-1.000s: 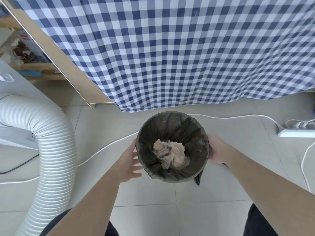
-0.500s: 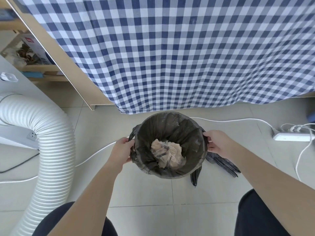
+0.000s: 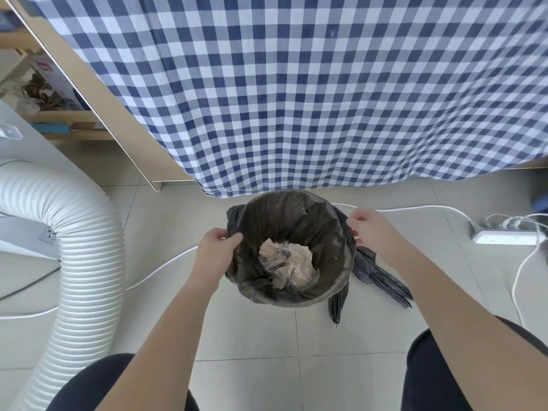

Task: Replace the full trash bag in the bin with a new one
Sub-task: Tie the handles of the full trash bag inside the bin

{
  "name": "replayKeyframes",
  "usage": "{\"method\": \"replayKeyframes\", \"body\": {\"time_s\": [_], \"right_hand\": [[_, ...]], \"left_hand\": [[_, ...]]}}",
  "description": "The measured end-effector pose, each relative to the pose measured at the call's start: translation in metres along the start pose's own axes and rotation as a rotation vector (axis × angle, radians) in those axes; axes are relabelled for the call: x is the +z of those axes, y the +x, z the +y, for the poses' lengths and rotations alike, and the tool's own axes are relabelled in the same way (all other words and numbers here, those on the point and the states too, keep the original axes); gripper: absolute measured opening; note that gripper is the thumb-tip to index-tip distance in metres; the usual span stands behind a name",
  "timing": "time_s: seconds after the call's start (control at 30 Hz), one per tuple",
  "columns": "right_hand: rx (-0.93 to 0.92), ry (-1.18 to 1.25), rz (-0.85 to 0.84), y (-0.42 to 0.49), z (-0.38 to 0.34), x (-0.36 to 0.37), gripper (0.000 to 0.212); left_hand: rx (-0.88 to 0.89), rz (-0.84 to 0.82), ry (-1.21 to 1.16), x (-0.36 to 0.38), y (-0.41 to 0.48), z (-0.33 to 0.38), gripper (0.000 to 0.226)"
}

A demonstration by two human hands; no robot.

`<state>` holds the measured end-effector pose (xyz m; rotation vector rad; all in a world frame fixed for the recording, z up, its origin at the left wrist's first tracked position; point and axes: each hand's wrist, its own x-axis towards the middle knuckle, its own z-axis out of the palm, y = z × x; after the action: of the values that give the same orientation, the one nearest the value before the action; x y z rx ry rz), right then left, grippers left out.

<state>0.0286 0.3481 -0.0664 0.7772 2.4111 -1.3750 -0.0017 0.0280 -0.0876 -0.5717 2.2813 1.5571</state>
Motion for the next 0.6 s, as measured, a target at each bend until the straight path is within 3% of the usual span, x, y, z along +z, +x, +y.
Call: {"method": "replayKeyframes", "body": {"time_s": [0.17,0.3,0.43,0.53,0.6], "right_hand": [[0.098,0.195,-0.052,-0.001,-0.006,0.003,0.017],[0.112,0.157,-0.063,-0.005,-0.008,0.004,0.035],[-0.005,0.281,-0.005,-0.004,-0.022,-0.002,0.022],[0.022,0.444,-0.019,-0.011,-0.034,-0.010,0.021],[0.046,0.347,-0.045,-0.016,-0.036,-0.015,0.013]], "left_hand": [[0.092,-0.018,0.000,0.000,-0.008,0.015,0.023],[0.194,-0.056,0.042,0.000,-0.018,0.028,0.020],[0.273,0.016,0.013,-0.005,-0.017,0.037,0.016],[0.262,0.070,-0.145,-0.015,-0.016,0.041,0.014],[0.230,0.074,-0.238,-0.021,-0.018,0.043,0.013]]}}
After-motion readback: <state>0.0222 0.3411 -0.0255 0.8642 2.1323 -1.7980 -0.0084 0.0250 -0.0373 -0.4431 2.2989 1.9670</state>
